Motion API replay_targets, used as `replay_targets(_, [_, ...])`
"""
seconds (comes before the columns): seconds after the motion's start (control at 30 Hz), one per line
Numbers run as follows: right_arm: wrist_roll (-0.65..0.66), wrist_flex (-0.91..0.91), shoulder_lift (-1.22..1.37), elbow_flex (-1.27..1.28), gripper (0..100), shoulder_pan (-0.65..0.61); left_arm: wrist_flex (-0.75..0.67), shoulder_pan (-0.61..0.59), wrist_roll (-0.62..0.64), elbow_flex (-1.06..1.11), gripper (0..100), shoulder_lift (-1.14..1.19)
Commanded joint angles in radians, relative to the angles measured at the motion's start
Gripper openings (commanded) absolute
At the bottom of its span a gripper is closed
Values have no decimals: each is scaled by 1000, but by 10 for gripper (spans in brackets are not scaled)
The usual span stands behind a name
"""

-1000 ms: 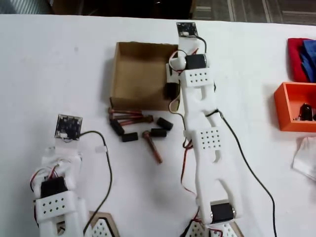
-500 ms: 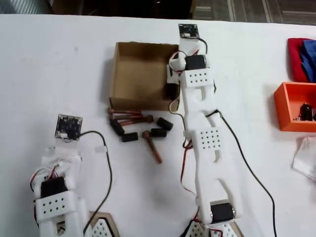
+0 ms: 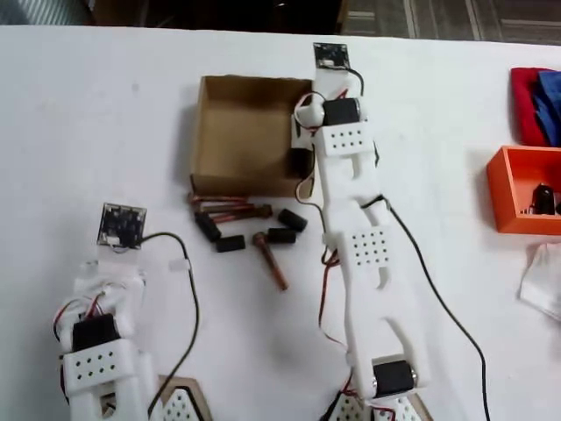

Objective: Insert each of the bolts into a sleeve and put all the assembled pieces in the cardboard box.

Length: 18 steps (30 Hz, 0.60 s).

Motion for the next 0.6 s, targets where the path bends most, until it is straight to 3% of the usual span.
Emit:
replay_targets(0.0, [-6, 2, -58, -17, 20, -65, -20, 9, -9, -2, 46, -12])
replay_targets(0.47, [2, 4, -74, -15, 26, -45, -20, 9, -9, -2, 46, -12])
replay_targets(0.57, [2, 13, -76, -15, 78, -24, -20, 9, -9, -2, 46, -12])
